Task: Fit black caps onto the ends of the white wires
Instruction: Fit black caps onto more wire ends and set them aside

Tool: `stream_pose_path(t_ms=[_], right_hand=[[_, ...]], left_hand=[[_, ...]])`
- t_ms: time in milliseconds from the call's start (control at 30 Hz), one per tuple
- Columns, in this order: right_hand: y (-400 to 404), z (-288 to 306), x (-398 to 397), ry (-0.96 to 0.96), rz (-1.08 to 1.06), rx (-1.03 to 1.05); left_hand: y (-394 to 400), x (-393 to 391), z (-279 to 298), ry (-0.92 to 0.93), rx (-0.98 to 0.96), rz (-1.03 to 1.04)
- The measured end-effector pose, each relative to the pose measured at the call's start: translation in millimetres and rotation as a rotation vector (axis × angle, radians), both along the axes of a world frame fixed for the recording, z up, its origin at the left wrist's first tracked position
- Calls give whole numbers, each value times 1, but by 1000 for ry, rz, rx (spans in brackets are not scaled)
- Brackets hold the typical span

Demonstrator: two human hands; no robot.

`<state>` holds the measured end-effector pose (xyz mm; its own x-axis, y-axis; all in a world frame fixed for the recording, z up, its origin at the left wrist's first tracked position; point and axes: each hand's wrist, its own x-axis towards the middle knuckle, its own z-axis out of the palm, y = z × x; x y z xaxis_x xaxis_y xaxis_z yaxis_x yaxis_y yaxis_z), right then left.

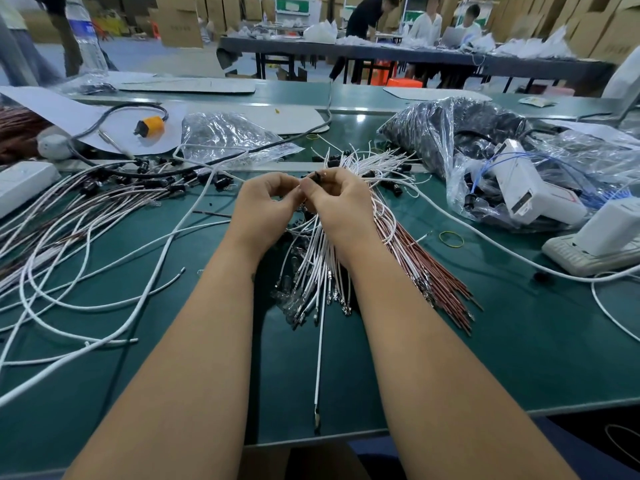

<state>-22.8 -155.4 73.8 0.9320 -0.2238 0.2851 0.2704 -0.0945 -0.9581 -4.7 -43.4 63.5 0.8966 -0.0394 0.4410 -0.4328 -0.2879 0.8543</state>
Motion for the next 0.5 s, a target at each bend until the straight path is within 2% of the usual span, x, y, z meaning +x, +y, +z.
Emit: stream_pose_path(t_ms=[167,400,500], right_hand=[[-2,2,-2,-43,-43,48],[-9,1,0,-82,-143,-45],[-10,0,2,-87,-156,-54]], left_hand=[[2,0,0,-34,-39,21],[3,1,-3,-76,20,55],[3,1,-5,-133,106,65]])
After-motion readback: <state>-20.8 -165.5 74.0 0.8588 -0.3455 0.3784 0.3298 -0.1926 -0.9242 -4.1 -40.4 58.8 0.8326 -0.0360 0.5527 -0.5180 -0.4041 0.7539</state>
